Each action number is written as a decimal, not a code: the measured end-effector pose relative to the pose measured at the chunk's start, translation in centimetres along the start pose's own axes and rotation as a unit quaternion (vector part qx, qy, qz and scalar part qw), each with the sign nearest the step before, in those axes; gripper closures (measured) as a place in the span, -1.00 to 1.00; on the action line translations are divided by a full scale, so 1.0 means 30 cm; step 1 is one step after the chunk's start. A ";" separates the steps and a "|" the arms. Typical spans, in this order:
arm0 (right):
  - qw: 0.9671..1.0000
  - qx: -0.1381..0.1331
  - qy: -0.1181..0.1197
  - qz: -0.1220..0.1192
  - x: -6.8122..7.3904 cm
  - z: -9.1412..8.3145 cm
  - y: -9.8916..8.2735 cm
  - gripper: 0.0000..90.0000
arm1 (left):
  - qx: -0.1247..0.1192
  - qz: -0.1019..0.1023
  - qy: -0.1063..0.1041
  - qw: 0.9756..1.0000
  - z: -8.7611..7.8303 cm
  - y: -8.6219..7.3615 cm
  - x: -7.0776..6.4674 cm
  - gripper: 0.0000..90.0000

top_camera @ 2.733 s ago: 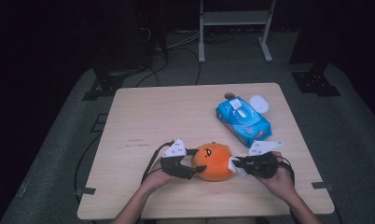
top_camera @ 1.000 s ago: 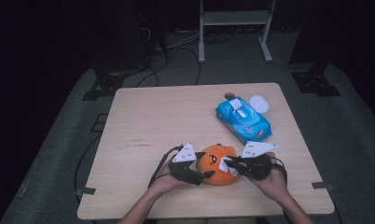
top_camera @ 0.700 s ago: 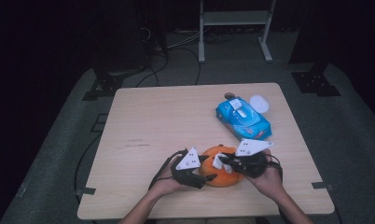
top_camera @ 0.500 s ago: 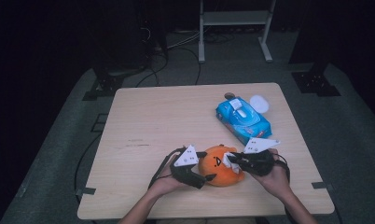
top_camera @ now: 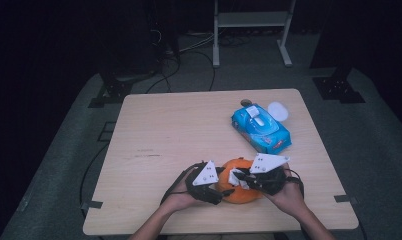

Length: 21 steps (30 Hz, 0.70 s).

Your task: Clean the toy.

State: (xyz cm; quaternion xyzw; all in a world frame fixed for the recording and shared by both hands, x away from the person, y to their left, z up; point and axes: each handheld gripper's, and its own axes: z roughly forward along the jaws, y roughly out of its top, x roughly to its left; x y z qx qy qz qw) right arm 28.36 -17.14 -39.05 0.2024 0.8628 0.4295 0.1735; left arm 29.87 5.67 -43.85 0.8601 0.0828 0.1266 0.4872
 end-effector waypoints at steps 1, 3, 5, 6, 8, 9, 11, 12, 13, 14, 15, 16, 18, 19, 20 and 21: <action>1.000 0.000 -0.004 0.003 -0.009 -0.005 -0.003 0.82 | -0.001 -0.001 -0.001 1.000 -0.001 -0.004 0.002 -0.31; 1.000 0.003 -0.014 0.016 -0.040 -0.016 -0.026 0.82 | 0.000 -0.012 -0.003 1.000 -0.002 -0.007 0.008 -0.34; 1.000 0.008 -0.014 0.027 -0.055 -0.021 -0.050 0.82 | -0.004 -0.048 -0.006 0.999 0.002 -0.005 0.021 -0.50; 0.999 0.012 -0.013 0.031 -0.055 -0.023 -0.063 0.83 | -0.007 -0.062 -0.010 0.998 0.003 -0.003 0.026 -0.60; 0.999 0.015 -0.010 0.030 -0.043 -0.024 -0.069 0.83 | -0.019 -0.104 -0.018 0.994 0.004 0.002 0.035 -0.63; 0.999 0.015 -0.010 0.028 -0.037 -0.023 -0.067 0.83 | -0.015 -0.109 -0.015 0.994 0.006 0.004 0.034 -0.60; 1.000 0.013 -0.012 0.022 -0.023 -0.022 -0.054 0.83 | -0.017 -0.091 -0.011 0.996 0.008 0.006 0.024 -0.45; 1.000 0.008 -0.009 0.015 -0.015 -0.019 -0.045 0.83 | -0.017 -0.083 -0.009 0.996 0.008 0.008 0.018 -0.41; 1.000 0.003 -0.002 0.014 -0.004 -0.015 -0.033 0.83 | -0.018 -0.072 -0.008 0.997 0.010 0.012 0.010 -0.38; 1.000 0.001 0.005 0.010 0.010 -0.008 -0.020 0.83 | -0.014 -0.055 -0.004 0.998 0.010 0.018 0.000 -0.36; 1.000 0.001 0.007 0.003 0.025 0.002 -0.007 0.83 | -0.006 -0.037 -0.001 0.999 0.009 0.025 -0.009 -0.34; 1.000 0.001 0.008 -0.004 0.038 0.011 0.004 0.83 | -0.002 -0.026 0.001 1.000 0.008 0.028 -0.018 -0.33; 1.000 0.001 0.010 -0.013 0.045 0.018 0.016 0.83 | 0.001 -0.014 0.005 1.000 0.004 0.025 -0.026 -0.31; 1.000 0.000 0.010 -0.011 0.041 0.017 0.016 0.83 | 0.000 -0.011 0.003 1.000 0.001 0.019 -0.024 -0.29; 1.000 -0.002 0.007 -0.007 0.029 0.011 0.012 0.83 | 0.001 -0.011 0.002 1.000 0.000 0.015 -0.023 -0.28; 1.000 -0.002 0.002 -0.002 0.019 0.005 0.008 0.83 | 0.001 -0.012 0.001 1.000 -0.002 0.011 -0.021 -0.28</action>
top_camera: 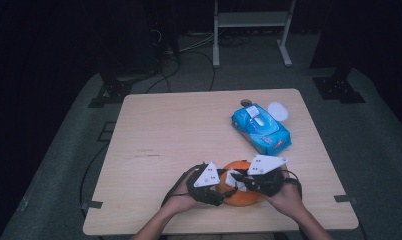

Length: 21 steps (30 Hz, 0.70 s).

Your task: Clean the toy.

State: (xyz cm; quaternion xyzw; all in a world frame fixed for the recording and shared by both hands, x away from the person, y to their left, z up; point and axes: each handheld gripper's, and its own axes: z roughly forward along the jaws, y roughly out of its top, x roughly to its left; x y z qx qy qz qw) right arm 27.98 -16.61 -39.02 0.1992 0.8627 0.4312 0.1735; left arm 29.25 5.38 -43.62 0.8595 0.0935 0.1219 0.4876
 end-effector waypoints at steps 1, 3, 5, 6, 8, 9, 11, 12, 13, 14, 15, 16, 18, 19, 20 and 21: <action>1.000 0.000 -0.007 0.005 -0.015 -0.009 -0.008 0.83 | 0.002 -0.001 -0.002 1.000 -0.003 -0.004 0.004 -0.28; 1.000 0.003 -0.021 0.019 -0.052 -0.028 -0.033 0.83 | -0.001 -0.007 -0.005 1.000 -0.006 -0.013 0.010 -0.28; 0.999 0.008 -0.026 0.036 -0.080 -0.042 -0.068 0.83 | -0.005 -0.018 -0.009 1.000 -0.006 -0.018 0.016 -0.31; 0.999 0.009 -0.027 0.040 -0.083 -0.044 -0.077 0.83 | -0.003 -0.023 -0.012 1.000 -0.006 -0.014 0.020 -0.36; 0.999 0.013 -0.030 0.038 -0.078 -0.044 -0.087 0.83 | -0.014 -0.049 -0.016 0.999 -0.008 0.003 0.028 -0.57; 0.999 0.013 -0.032 0.033 -0.070 -0.042 -0.082 0.83 | -0.022 -0.055 -0.016 0.998 -0.010 0.008 0.031 -0.60; 0.999 0.005 -0.020 0.031 -0.051 -0.035 -0.065 0.83 | -0.033 -0.065 -0.014 0.997 -0.009 0.017 0.032 -0.58; 0.999 0.003 -0.016 0.028 -0.041 -0.029 -0.057 0.83 | -0.028 -0.059 -0.011 0.998 -0.005 0.017 0.030 -0.53; 1.000 0.002 -0.009 0.021 -0.027 -0.019 -0.046 0.83 | -0.025 -0.053 -0.010 0.998 -0.002 0.013 0.027 -0.48; 1.000 0.000 0.000 0.016 -0.014 -0.009 -0.038 0.83 | -0.021 -0.052 -0.011 0.998 -0.001 0.006 0.027 -0.42; 1.000 0.003 0.004 0.010 -0.003 -0.001 -0.032 0.83 | -0.017 -0.052 -0.011 0.998 -0.002 0.000 0.028 -0.38; 1.000 0.006 0.001 0.003 0.003 0.004 -0.029 0.83 | -0.018 -0.050 -0.012 0.999 -0.006 -0.010 0.031 -0.34; 1.000 0.005 0.004 0.007 -0.011 0.000 -0.032 0.83 | -0.016 -0.056 -0.013 0.998 -0.012 -0.023 0.040 -0.30; 1.000 0.005 0.001 0.009 -0.022 -0.005 -0.038 0.83 | -0.015 -0.060 -0.015 0.998 -0.014 -0.027 0.044 -0.29; 1.000 0.006 -0.003 0.012 -0.030 -0.010 -0.044 0.83 | -0.015 -0.064 -0.017 0.998 -0.016 -0.032 0.047 -0.29; 1.000 0.005 -0.004 0.017 -0.043 -0.016 -0.055 0.83 | -0.014 -0.064 -0.020 0.998 -0.018 -0.036 0.052 -0.29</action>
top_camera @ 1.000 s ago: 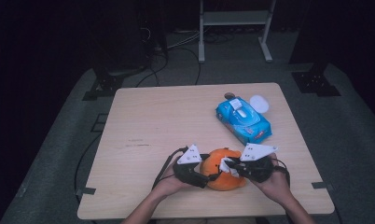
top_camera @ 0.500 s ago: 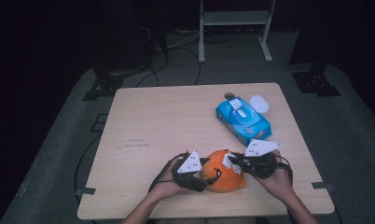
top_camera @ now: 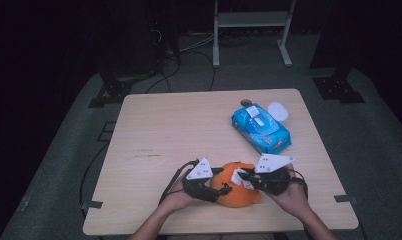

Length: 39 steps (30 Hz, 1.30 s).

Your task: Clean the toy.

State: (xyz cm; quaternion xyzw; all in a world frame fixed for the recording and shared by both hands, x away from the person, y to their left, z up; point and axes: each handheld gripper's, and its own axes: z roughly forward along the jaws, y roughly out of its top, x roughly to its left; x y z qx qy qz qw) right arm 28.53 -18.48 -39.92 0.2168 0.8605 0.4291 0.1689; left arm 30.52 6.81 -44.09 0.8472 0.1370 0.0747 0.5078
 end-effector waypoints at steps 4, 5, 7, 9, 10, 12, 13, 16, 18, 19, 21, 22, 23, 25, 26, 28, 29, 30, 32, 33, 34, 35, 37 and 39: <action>1.000 0.004 -0.011 0.024 -0.038 -0.028 -0.043 0.82 | 0.004 0.000 -0.003 1.000 -0.005 -0.007 0.006 -0.28; 1.000 0.005 -0.015 0.025 -0.045 -0.034 -0.050 0.82 | 0.003 -0.001 -0.003 1.000 -0.005 -0.009 0.006 -0.28; 0.999 0.009 -0.021 0.029 -0.053 -0.040 -0.062 0.82 | 0.004 -0.002 -0.005 1.000 -0.007 -0.012 0.008 -0.28; 0.999 0.011 -0.022 0.029 -0.058 -0.041 -0.069 0.82 | 0.004 -0.002 -0.007 1.000 -0.009 -0.013 0.009 -0.28; 0.999 0.011 -0.021 0.029 -0.057 -0.040 -0.070 0.82 | 0.004 -0.002 -0.008 1.000 -0.010 -0.009 0.010 -0.29; 0.999 0.012 -0.022 0.024 -0.047 -0.032 -0.061 0.82 | -0.004 0.007 -0.004 1.000 -0.016 0.004 0.013 -0.44; 0.999 0.012 -0.023 0.023 -0.041 -0.029 -0.057 0.82 | -0.011 0.012 0.001 1.000 -0.017 0.012 0.014 -0.51; 1.000 0.001 -0.022 0.014 -0.024 -0.019 -0.032 0.82 | -0.034 0.019 -0.001 0.999 -0.016 0.027 0.014 -0.54; 1.000 -0.005 -0.018 0.006 -0.007 -0.014 -0.011 0.82 | -0.021 0.029 -0.001 0.999 -0.009 0.024 0.006 -0.41; 1.000 -0.005 -0.016 0.000 0.000 -0.011 -0.004 0.82 | -0.015 0.025 -0.001 1.000 -0.009 0.018 0.008 -0.33; 1.000 -0.003 -0.015 -0.005 0.006 -0.005 -0.003 0.82 | -0.010 0.009 -0.004 1.000 -0.014 0.007 0.019 -0.28; 1.000 -0.004 -0.012 -0.004 0.001 -0.005 -0.006 0.82 | -0.011 0.003 -0.004 1.000 -0.017 0.000 0.024 -0.27; 1.000 -0.006 -0.009 0.003 -0.005 -0.008 -0.011 0.82 | -0.011 -0.004 -0.004 1.000 -0.020 -0.005 0.029 -0.26; 1.000 -0.004 -0.008 0.010 -0.018 -0.014 -0.026 0.82 | -0.010 -0.012 -0.003 1.000 -0.025 -0.012 0.039 -0.25; 1.000 -0.001 -0.009 0.014 -0.025 -0.018 -0.037 0.82 | -0.011 -0.017 -0.002 1.000 -0.025 -0.014 0.042 -0.25; 1.000 0.006 -0.011 0.017 -0.032 -0.025 -0.053 0.82 | -0.013 -0.027 0.000 1.000 -0.028 -0.019 0.050 -0.25; 1.000 0.008 -0.012 0.018 -0.036 -0.028 -0.060 0.82 | -0.013 -0.030 0.002 0.999 -0.031 -0.022 0.055 -0.25; 1.000 0.010 -0.011 0.019 -0.038 -0.031 -0.066 0.82 | -0.016 -0.035 0.003 0.999 -0.032 -0.025 0.060 -0.25; 1.000 0.012 -0.007 0.019 -0.036 -0.034 -0.070 0.82 | -0.015 -0.040 0.004 0.999 -0.033 -0.028 0.067 -0.26; 1.000 0.012 -0.004 0.017 -0.030 -0.034 -0.067 0.82 | -0.015 -0.040 0.005 0.999 -0.033 -0.028 0.066 -0.26; 1.000 0.011 -0.002 0.015 -0.026 -0.033 -0.064 0.82 | -0.015 -0.039 0.005 0.999 -0.032 -0.028 0.065 -0.26; 1.000 0.011 -0.001 0.011 -0.020 -0.032 -0.059 0.82 | -0.017 -0.039 0.005 0.999 -0.032 -0.029 0.063 -0.26; 1.000 0.012 -0.002 0.008 -0.015 -0.028 -0.052 0.82 | -0.018 -0.035 0.002 0.999 -0.031 -0.030 0.059 -0.26; 1.000 0.010 -0.004 0.014 -0.022 -0.023 -0.051 0.82 | -0.020 -0.030 -0.001 0.999 -0.029 -0.030 0.055 -0.25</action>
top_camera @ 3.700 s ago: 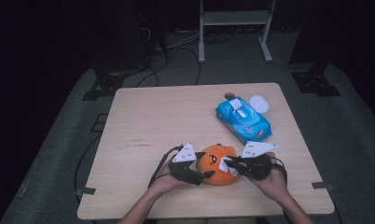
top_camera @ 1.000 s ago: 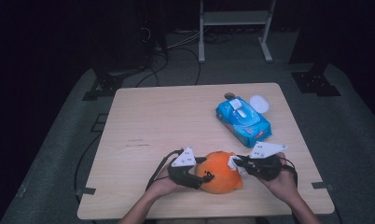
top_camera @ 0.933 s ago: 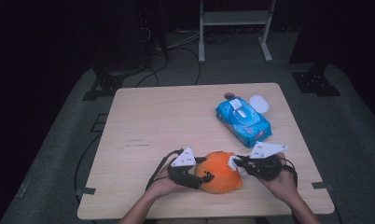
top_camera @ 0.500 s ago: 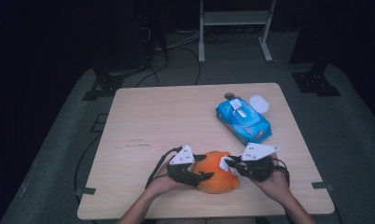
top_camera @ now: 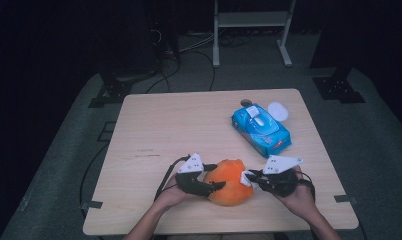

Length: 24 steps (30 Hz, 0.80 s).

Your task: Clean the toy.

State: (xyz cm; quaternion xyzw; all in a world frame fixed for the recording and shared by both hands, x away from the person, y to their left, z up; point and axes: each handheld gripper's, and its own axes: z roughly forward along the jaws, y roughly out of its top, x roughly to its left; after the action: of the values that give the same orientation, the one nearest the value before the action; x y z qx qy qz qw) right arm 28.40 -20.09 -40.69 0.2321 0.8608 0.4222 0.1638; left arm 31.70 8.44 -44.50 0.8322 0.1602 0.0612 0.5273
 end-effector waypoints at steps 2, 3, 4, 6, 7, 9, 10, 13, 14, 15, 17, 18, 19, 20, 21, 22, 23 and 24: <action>1.000 -0.004 -0.008 0.006 -0.009 0.006 0.005 0.82 | -0.001 0.006 -0.005 1.000 0.004 0.001 -0.005 -0.24; 1.000 -0.007 -0.010 0.010 -0.012 0.008 0.009 0.82 | -0.001 0.013 -0.007 1.000 0.006 0.002 -0.008 -0.23; 1.000 -0.010 -0.011 0.014 -0.016 0.011 0.014 0.82 | 0.001 0.014 -0.008 1.000 0.007 0.003 -0.012 -0.23; 1.000 -0.014 -0.014 0.021 -0.025 0.017 0.021 0.82 | 0.001 0.011 -0.007 1.000 0.008 0.003 -0.011 -0.23; 1.000 -0.014 -0.013 0.023 -0.032 0.021 0.020 0.82 | 0.000 0.007 -0.007 1.000 0.007 0.002 -0.008 -0.23; 0.999 -0.014 -0.009 0.029 -0.036 0.021 0.013 0.82 | -0.001 0.001 -0.005 1.000 0.006 0.001 -0.004 -0.23; 0.999 -0.013 -0.010 0.028 -0.037 0.020 0.011 0.82 | -0.001 0.000 -0.002 1.000 0.005 0.001 -0.002 -0.24; 1.000 -0.006 -0.006 0.029 -0.034 0.009 -0.005 0.82 | -0.003 -0.008 0.004 1.000 0.003 0.001 0.005 -0.25; 1.000 -0.004 -0.004 0.028 -0.033 0.007 -0.011 0.82 | -0.002 -0.014 0.006 1.000 0.001 0.000 0.008 -0.25; 1.000 -0.001 0.001 0.029 -0.031 0.004 -0.018 0.82 | -0.004 -0.019 0.006 1.000 0.001 -0.002 0.012 -0.24; 0.999 0.003 0.008 0.031 -0.030 -0.003 -0.029 0.82 | -0.007 -0.026 0.008 1.000 0.000 -0.005 0.017 -0.25; 0.999 0.003 0.008 0.031 -0.030 -0.005 -0.031 0.82 | -0.007 -0.026 0.008 1.000 0.000 -0.004 0.016 -0.25; 0.999 0.001 0.008 0.033 -0.030 -0.007 -0.031 0.82 | -0.006 -0.023 0.008 1.000 0.001 -0.004 0.015 -0.25; 0.999 0.000 0.009 0.035 -0.030 -0.007 -0.030 0.82 | -0.006 -0.016 0.008 1.000 0.003 -0.002 0.009 -0.25; 0.999 -0.002 0.009 0.036 -0.030 -0.005 -0.027 0.82 | -0.007 -0.008 0.007 1.000 0.005 0.000 0.003 -0.24; 0.999 -0.003 0.008 0.035 -0.031 -0.003 -0.024 0.82 | -0.007 -0.002 0.007 1.000 0.008 0.002 -0.003 -0.24; 0.999 -0.005 0.008 0.038 -0.032 0.000 -0.021 0.82 | -0.006 0.006 0.006 1.000 0.012 0.005 -0.010 -0.23; 0.999 -0.008 0.008 0.042 -0.036 0.003 -0.016 0.82 | -0.005 0.016 0.005 1.000 0.018 0.009 -0.021 -0.23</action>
State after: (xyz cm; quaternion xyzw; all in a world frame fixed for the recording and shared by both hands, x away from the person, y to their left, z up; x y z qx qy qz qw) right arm 29.22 -20.86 -41.05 0.2633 0.8481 0.4377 0.1409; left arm 31.30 7.66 -44.46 0.8317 0.1496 0.0749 0.5295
